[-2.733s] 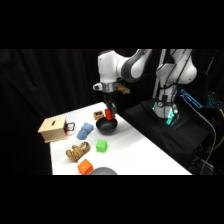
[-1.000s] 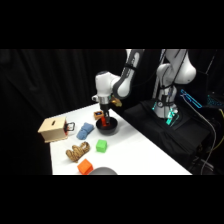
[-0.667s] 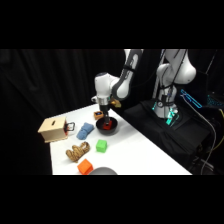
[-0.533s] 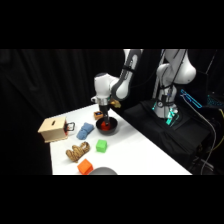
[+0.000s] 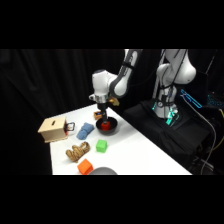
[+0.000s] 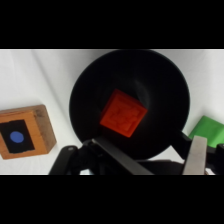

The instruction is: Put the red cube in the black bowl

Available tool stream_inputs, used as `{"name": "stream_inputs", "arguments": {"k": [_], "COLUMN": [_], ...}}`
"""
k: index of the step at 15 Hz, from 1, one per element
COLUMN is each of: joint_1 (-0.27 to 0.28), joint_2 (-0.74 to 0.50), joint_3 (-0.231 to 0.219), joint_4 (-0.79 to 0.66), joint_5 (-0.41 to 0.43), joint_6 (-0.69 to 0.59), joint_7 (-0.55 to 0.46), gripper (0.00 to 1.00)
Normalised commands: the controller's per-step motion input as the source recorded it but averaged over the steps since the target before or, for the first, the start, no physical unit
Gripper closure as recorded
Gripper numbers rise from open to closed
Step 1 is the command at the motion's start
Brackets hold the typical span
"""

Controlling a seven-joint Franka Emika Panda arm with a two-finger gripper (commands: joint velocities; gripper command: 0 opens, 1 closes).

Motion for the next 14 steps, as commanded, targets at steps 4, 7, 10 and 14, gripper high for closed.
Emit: {"name": "stream_inputs", "arguments": {"k": [4,7,10,14], "joint_1": [0.034,0.04,0.032,0.031], "joint_2": [-0.39,-0.36,-0.3,-0.24], "joint_3": [-0.045,-0.04,-0.028,-0.016], "joint_4": [-0.01,0.04,0.09,0.11], "joint_5": [-0.125,-0.155,-0.144,-0.145], "joint_6": [-0.38,-0.42,-0.39,-0.36], "joint_7": [0.08,0.11,0.11,0.12], "gripper": [0.0,0.0,0.0,0.0]}}
